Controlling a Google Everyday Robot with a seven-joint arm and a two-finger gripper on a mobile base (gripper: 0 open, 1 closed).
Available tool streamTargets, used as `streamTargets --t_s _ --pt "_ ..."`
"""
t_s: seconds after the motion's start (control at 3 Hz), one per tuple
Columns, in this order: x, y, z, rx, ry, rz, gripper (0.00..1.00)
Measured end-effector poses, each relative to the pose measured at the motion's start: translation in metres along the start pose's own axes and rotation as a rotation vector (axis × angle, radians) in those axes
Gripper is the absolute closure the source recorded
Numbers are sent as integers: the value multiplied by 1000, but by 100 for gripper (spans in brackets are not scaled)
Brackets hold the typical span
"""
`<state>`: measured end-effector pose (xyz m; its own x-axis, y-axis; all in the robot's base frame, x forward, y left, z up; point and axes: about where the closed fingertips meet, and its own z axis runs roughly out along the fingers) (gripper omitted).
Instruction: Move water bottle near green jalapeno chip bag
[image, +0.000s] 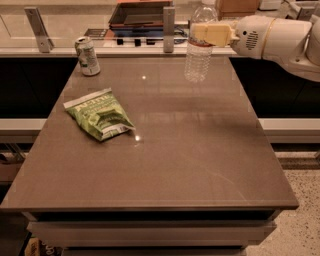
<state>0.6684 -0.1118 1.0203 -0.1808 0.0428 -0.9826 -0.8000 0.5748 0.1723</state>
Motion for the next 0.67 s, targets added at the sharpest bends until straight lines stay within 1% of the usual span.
streamTargets --t_s 0.33,0.67 --pt "7 28 -2 4 -13 -12 100" --pt "15 54 -3 2 -4 -29 100"
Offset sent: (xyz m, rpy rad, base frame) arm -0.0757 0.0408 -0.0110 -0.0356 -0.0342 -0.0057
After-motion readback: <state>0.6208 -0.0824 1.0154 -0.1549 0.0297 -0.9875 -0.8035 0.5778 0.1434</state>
